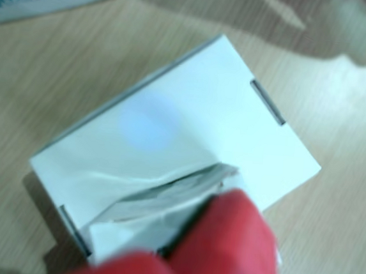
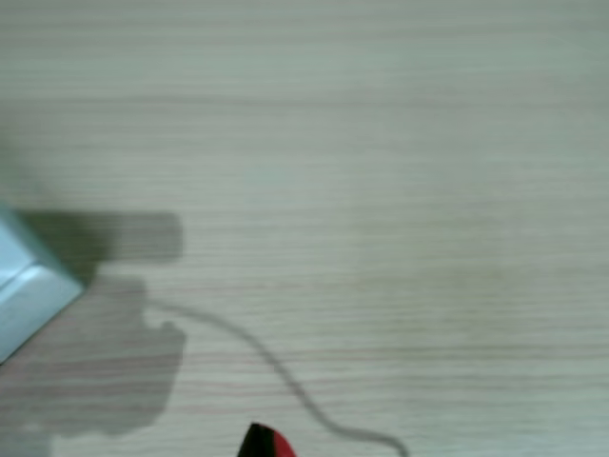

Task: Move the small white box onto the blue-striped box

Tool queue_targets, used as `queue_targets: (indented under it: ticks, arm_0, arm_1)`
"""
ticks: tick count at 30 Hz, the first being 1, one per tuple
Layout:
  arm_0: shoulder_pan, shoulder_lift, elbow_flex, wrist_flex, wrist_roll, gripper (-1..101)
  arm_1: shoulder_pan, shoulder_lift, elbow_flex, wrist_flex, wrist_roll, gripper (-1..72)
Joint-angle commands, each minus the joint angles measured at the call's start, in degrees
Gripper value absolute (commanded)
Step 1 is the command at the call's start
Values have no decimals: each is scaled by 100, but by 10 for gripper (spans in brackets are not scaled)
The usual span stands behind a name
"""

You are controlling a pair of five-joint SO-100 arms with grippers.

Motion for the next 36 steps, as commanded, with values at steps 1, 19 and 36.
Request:
queue_targets:
  ticks: [1,19,36]
  arm_0:
    - [-800,185,-255,105,914,375]
    - [-2742,2426,457,-2276,4043,333]
    - [-105,-940,-1951,79,-6662,358]
  arm_1:
    - [264,132,88,-97,141,615]
    - [70,-1099,114,-703,1222,643]
    - [123,-932,2470,-2830,686,656]
